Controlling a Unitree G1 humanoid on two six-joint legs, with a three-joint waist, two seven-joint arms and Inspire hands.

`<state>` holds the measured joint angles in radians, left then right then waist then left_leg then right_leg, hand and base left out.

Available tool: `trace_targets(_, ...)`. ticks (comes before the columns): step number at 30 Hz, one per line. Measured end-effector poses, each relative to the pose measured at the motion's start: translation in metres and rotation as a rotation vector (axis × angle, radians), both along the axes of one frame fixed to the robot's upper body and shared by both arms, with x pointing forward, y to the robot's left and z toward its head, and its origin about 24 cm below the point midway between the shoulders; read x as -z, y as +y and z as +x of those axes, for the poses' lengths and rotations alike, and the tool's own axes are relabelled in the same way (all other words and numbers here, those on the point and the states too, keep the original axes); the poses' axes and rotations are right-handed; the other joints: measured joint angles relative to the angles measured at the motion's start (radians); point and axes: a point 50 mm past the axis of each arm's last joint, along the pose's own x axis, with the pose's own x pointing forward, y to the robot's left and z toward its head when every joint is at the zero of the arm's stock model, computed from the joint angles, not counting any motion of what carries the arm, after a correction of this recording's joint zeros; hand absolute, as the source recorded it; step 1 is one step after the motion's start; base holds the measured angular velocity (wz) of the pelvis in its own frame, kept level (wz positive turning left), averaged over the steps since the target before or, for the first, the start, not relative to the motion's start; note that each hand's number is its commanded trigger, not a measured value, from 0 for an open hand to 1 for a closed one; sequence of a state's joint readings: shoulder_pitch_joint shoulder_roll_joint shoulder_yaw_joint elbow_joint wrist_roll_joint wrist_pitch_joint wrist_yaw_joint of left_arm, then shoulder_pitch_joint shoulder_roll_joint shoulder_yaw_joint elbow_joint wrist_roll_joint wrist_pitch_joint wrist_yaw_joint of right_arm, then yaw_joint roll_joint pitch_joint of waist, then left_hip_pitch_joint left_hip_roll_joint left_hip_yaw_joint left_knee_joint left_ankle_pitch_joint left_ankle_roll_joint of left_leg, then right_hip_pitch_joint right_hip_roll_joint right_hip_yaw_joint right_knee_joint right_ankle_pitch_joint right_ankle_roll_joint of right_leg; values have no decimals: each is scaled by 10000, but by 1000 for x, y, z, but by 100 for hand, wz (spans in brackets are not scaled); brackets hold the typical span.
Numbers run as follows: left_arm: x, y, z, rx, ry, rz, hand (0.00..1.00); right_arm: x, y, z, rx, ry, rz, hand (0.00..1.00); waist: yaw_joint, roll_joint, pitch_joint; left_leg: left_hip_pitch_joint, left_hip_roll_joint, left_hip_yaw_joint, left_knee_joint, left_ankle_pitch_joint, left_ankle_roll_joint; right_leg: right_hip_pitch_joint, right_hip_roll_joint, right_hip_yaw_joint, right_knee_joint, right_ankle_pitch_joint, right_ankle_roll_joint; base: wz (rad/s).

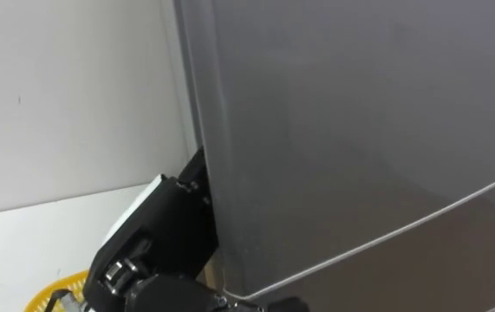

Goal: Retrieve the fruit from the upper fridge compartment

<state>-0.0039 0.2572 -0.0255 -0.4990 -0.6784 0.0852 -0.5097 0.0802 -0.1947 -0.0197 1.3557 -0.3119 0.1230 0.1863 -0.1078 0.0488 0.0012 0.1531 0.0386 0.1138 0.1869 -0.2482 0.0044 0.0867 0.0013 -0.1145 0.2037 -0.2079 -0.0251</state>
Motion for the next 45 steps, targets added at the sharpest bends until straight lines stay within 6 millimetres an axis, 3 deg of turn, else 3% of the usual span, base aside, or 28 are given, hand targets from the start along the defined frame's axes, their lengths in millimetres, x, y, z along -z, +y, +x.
trace_targets(21, -7, -22, -5, 2150, -770, 182, 0, 0, 0, 3, -415, 67, 5, 0, -106, 109, 54, 150, -4, 247, 0, 2, -3, -63, 44, 328, 13, 15, -10, -3)
trace_targets(36, -10, -26, -9, 2902, -1003, 165, 0, -2, -6, 6, -310, -26, -103, 0, -377, -10, 14, 134, -6, 812, -2, 0, -4, -355, 69, 863, 243, 70, 35, -12)
trace_targets(40, -11, -31, -8, 3189, -1076, 305, 0, -2, -6, 6, -285, -1, -96, 0, -497, 6, 6, 142, 1, 902, 1, 0, -4, -363, 79, 877, 240, 87, 38, 0)
trace_targets(45, -16, -41, -8, 3807, -1241, 474, 0, -2, -6, 5, -55, -18, -64, 0, -562, 120, -61, 179, 12, 918, 3, 0, -3, -393, 169, 1133, 123, 144, 36, -10)
